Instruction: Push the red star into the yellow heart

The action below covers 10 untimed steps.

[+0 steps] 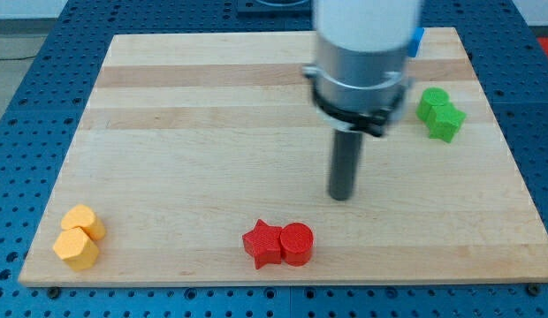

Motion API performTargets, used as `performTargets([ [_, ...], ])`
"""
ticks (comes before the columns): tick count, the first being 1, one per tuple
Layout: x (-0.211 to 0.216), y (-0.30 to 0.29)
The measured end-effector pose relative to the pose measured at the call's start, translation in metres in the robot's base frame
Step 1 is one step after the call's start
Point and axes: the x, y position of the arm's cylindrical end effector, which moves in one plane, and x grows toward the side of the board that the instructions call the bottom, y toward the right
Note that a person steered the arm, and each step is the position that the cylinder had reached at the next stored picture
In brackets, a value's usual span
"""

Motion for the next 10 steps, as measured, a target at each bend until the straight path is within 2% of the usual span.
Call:
performTargets([
  [1,0.045,0.041],
  [2,0.085,0.036],
  [5,0.082,-0.026],
  [8,0.061,-0.093],
  [10,0.074,-0.090],
])
